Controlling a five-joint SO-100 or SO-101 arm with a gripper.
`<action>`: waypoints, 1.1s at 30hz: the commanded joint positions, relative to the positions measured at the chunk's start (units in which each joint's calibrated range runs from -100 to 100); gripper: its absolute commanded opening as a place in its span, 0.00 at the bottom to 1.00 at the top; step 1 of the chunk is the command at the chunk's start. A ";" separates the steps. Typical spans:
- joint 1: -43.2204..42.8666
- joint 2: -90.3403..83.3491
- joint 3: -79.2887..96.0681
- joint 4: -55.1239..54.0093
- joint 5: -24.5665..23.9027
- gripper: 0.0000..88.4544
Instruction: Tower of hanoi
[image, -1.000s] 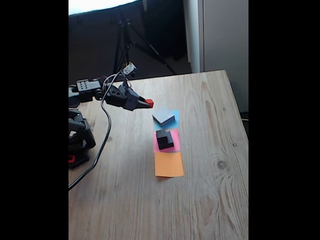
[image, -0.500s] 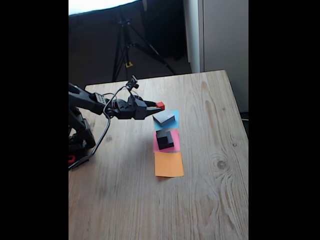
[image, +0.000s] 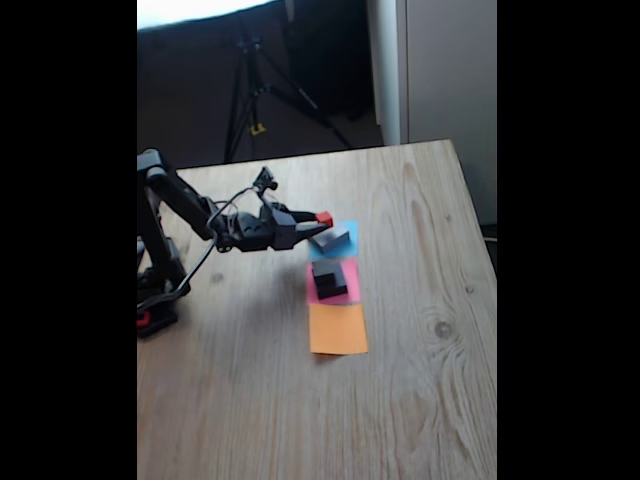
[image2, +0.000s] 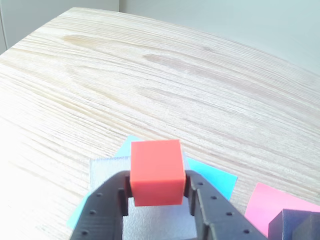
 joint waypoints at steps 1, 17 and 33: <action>-1.09 0.79 0.67 -2.98 1.04 0.07; -1.42 3.44 -0.06 -3.55 1.04 0.11; -0.92 0.42 -1.42 -3.79 -2.47 0.36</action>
